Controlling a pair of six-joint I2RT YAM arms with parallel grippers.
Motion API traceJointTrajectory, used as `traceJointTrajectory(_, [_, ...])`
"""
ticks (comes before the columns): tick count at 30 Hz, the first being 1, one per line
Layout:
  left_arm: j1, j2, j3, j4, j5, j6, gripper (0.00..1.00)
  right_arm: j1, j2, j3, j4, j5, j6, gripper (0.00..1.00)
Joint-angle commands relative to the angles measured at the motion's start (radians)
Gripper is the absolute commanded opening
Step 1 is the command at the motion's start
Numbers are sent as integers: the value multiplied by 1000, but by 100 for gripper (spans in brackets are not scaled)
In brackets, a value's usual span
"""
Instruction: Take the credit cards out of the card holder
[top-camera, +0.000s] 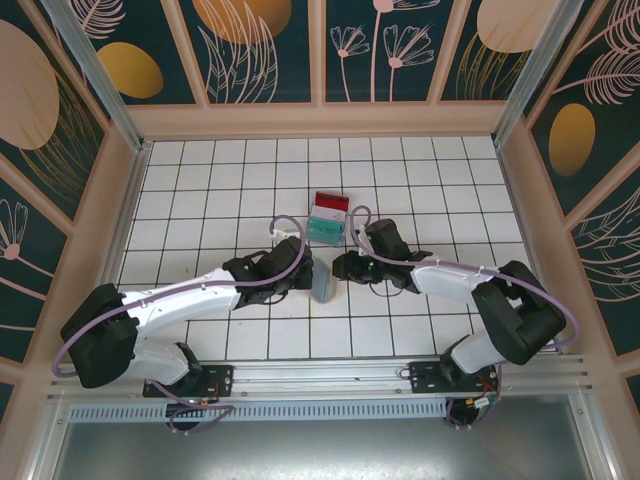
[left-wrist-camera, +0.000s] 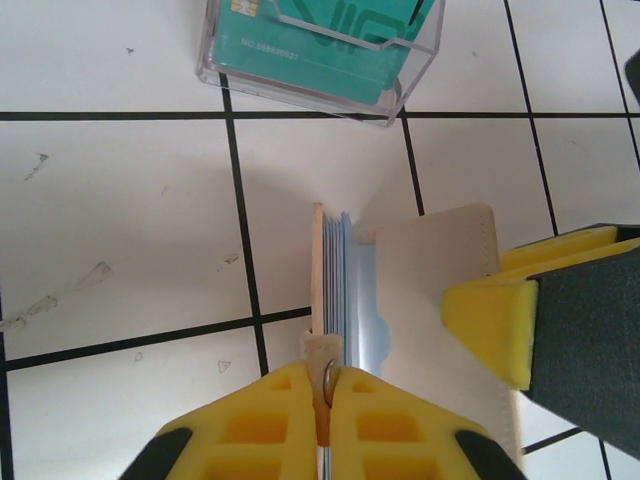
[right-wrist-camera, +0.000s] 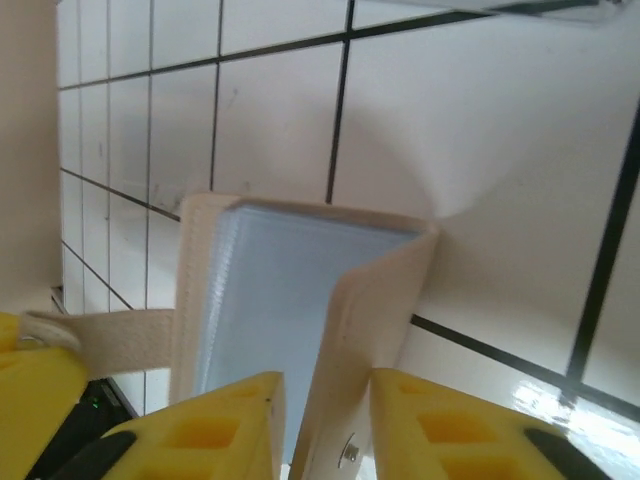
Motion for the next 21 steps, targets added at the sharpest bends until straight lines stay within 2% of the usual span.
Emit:
traceJointTrajectory(1, [7,-21,-24,-32,-50,-23,17,7,-13,30,-69,41,-39,11])
traceJointTrajectory(2, [15,-22,-45,-28,-52,-32,19,8,-15,31,-80,54,-43,3])
traceJointTrajectory(4, [39,-32,-94,-1,-30,-48,22,7,-12,31,-96,72,-48,0])
traceJointTrajectory(5, [47,-39,-114,8,-26,-54,27,7,-9,28,-94,69,-45,0])
traceJointTrajectory(6, [53,-48,-130,15,-25,-60,38,7,-5,24,-81,62,-37,0])
traceJointTrajectory(7, [60,-60,-142,16,-29,-68,54,7,-1,20,-64,52,-25,0])
traceJointTrajectory(9, [70,-82,-154,-2,-43,-79,59,7,10,15,-32,44,1,0])
traceJointTrajectory(10, [77,-94,-150,-23,-56,-88,69,7,16,15,-21,48,14,0])
traceJointTrajectory(11, [80,-106,-142,-42,-66,-92,73,7,17,16,-9,53,23,0])
traceJointTrajectory(14, [83,-148,-116,-53,-60,-92,74,7,18,16,10,78,44,0])
traceJointTrajectory(18, [86,-189,-153,119,66,-131,71,7,23,20,19,85,46,0])
traceJointTrajectory(21, [85,-157,-173,193,127,-145,68,7,25,15,28,83,49,0])
